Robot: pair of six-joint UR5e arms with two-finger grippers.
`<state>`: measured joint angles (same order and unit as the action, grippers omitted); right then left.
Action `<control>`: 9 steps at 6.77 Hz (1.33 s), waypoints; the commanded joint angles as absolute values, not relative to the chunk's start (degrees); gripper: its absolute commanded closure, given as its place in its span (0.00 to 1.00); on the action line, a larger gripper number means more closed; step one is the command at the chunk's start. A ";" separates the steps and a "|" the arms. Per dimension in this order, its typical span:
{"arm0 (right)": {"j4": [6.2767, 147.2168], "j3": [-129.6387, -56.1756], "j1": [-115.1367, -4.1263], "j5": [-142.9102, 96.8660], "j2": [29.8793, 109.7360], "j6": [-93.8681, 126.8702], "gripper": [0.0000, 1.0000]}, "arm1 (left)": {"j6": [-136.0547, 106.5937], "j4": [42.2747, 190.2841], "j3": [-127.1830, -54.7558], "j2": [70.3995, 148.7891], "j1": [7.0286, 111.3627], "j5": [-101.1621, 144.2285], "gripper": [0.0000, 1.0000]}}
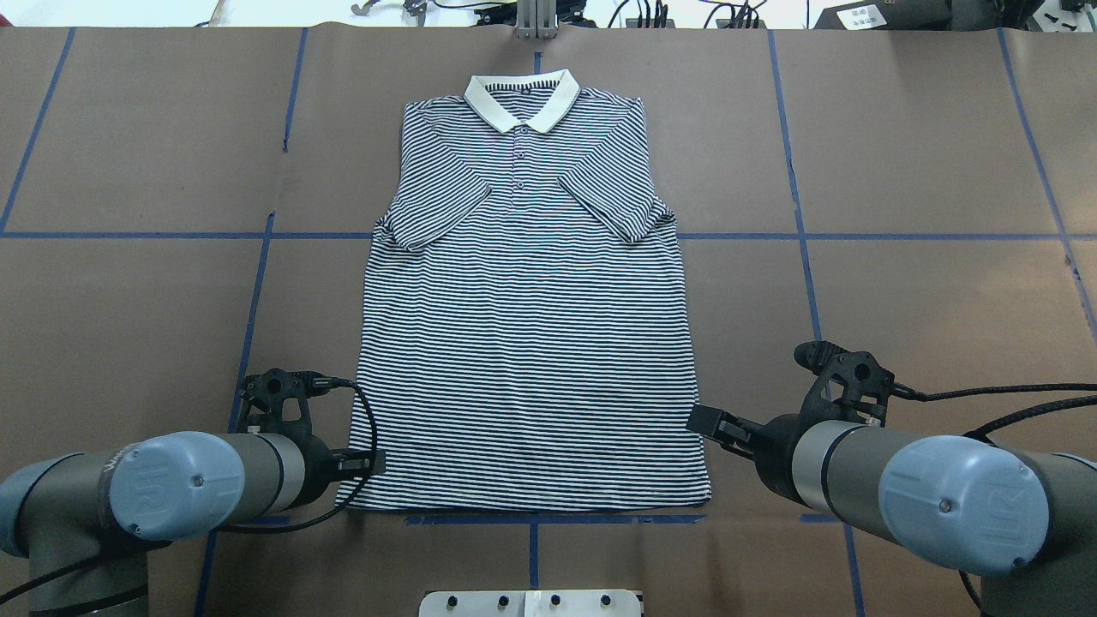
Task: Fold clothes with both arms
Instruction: 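Grasp the hem corners with both grippers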
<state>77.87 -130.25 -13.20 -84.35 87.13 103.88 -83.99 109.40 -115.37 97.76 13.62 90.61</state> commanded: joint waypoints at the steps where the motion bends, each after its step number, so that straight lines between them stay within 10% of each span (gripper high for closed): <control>1: 77.87 -130.25 -12.83 -83.94 87.80 103.89 0.08 | -85.07 109.34 -115.23 97.38 11.87 90.53 0.30; 9: 77.87 -130.25 -12.57 -83.58 88.15 103.89 0.08 | -85.34 109.34 -114.87 97.38 10.55 90.62 0.47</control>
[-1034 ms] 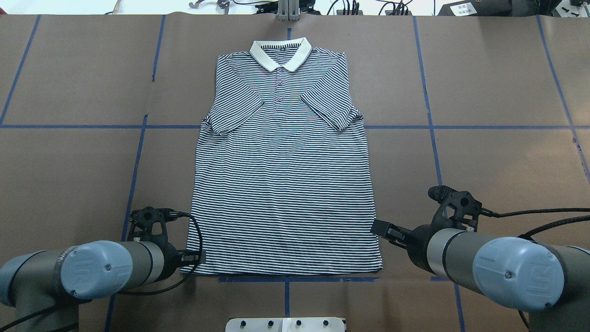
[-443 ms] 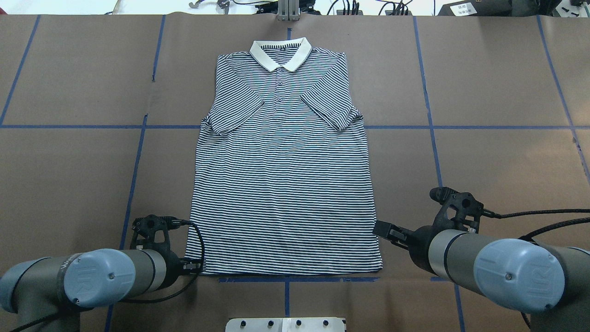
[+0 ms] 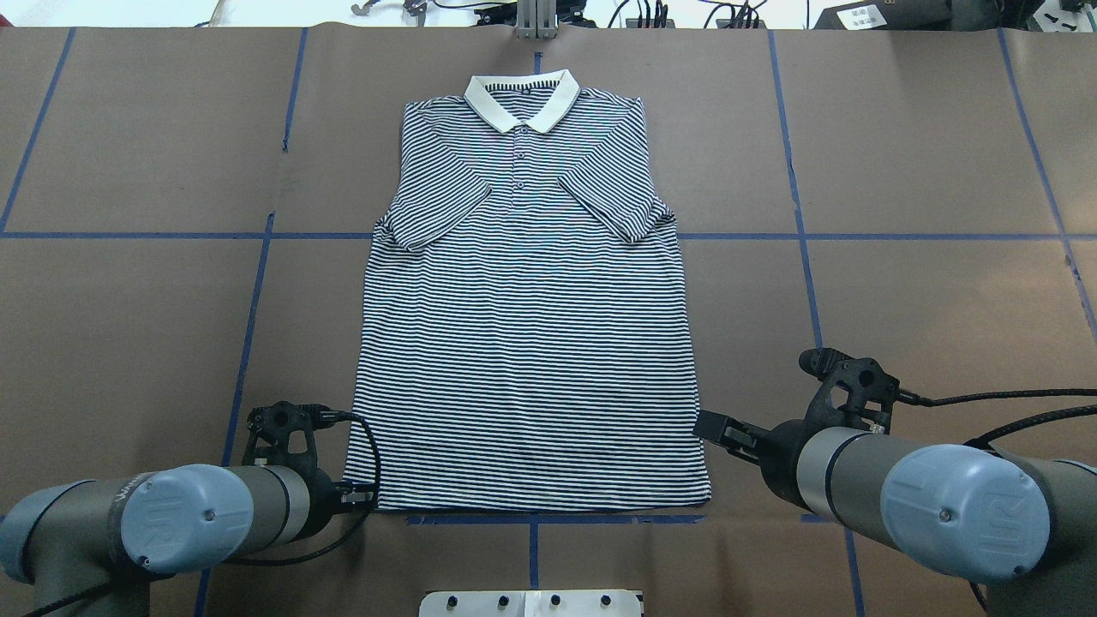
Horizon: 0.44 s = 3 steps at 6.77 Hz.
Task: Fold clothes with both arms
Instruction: 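Grasp the hem corners with both grippers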
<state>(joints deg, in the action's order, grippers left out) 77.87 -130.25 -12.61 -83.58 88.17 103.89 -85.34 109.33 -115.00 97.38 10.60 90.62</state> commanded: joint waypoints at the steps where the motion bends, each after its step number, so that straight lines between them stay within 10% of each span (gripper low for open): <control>1: 77.87 -130.25 -12.57 -83.58 88.15 103.89 0.08 | -85.34 109.34 -114.79 97.38 10.55 90.62 0.52; 3: 77.87 -130.25 -12.57 -83.58 88.24 103.89 0.08 | -85.34 109.34 -114.87 97.56 10.55 90.70 0.87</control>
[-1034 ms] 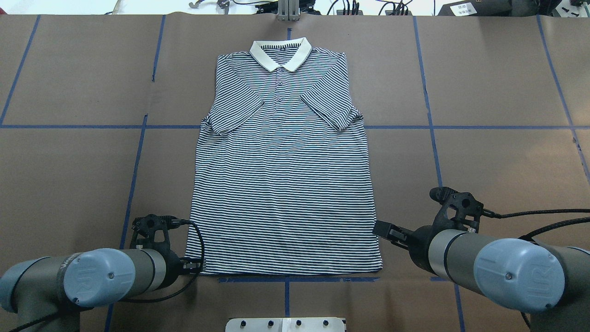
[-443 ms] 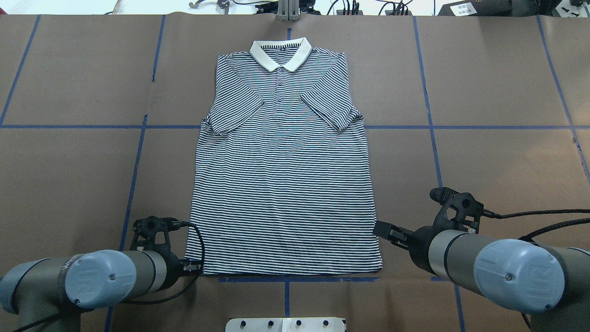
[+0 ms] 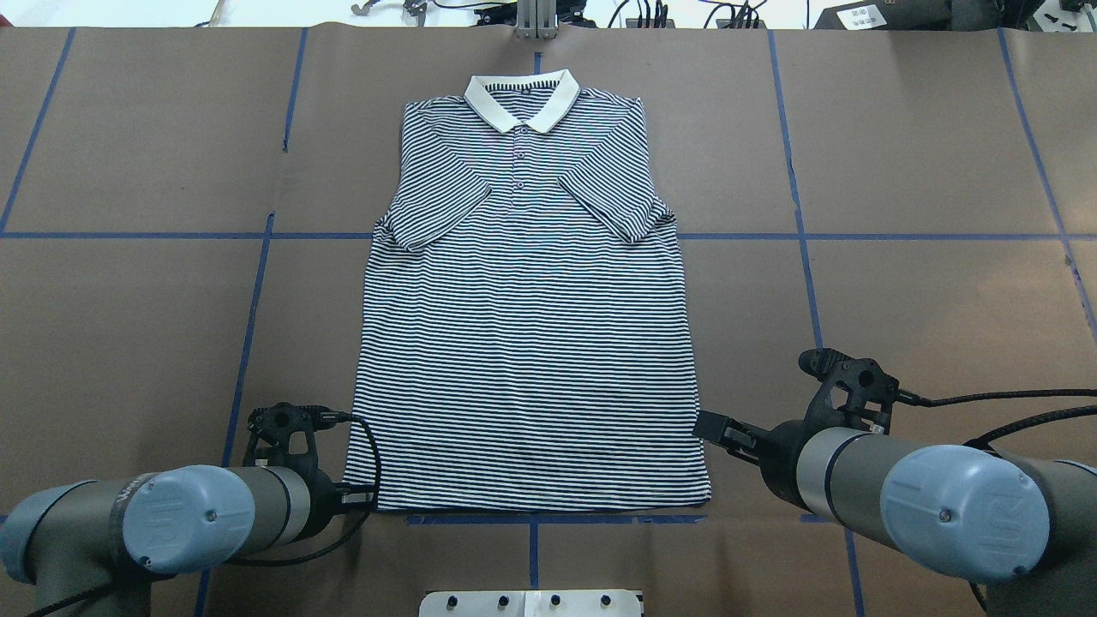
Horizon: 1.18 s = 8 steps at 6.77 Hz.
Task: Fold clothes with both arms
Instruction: 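Grasp the hem corners with both grippers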
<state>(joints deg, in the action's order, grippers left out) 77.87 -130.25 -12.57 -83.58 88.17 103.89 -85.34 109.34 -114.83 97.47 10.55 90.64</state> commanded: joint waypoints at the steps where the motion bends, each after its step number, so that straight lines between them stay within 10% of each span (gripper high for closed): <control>1: 77.87 -130.25 -12.48 -83.58 88.24 103.89 0.08 | -85.25 109.25 -114.96 97.56 10.55 90.70 1.00; 8: 82.79 -124.38 -5.80 -78.49 85.18 108.72 0.39 | -85.25 109.25 -115.58 99.23 10.55 87.82 1.00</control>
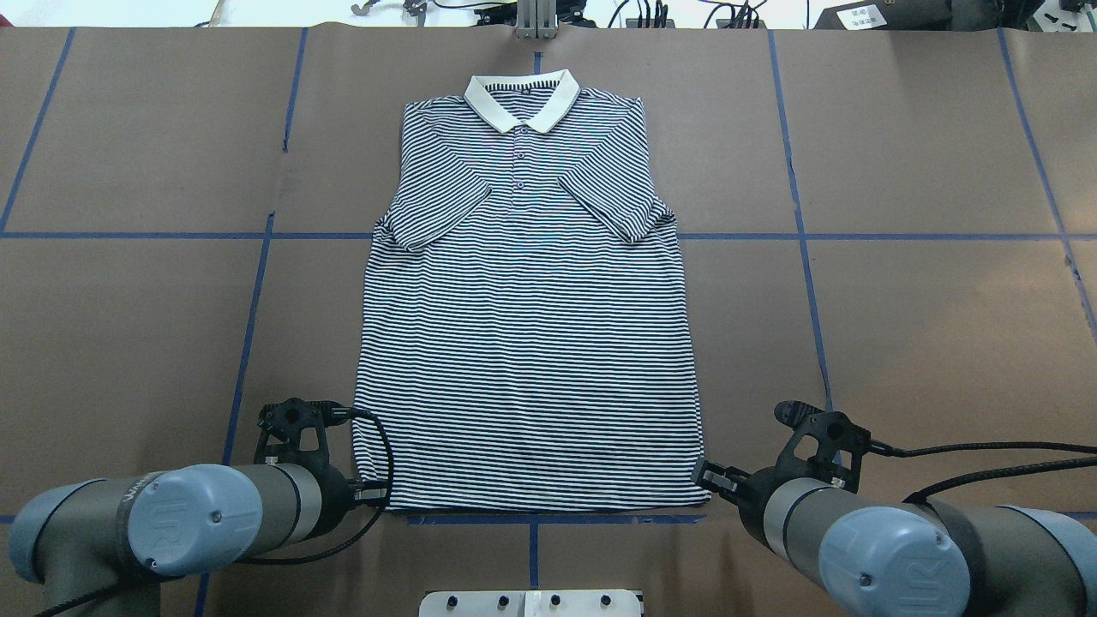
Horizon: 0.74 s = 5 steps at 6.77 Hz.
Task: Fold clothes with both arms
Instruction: 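Grasp the hem corners with both grippers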
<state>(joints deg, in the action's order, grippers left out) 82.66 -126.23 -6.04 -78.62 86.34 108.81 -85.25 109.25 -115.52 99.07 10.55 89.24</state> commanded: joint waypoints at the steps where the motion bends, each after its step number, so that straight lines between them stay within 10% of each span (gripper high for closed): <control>1: 82.79 -124.10 -5.54 -78.49 85.08 108.63 0.39 | -85.25 109.25 -115.49 99.75 10.55 87.11 1.00; 5: 82.88 -120.52 -6.06 -76.56 82.37 106.26 0.45 | -85.25 109.07 -117.16 99.41 10.72 84.73 1.00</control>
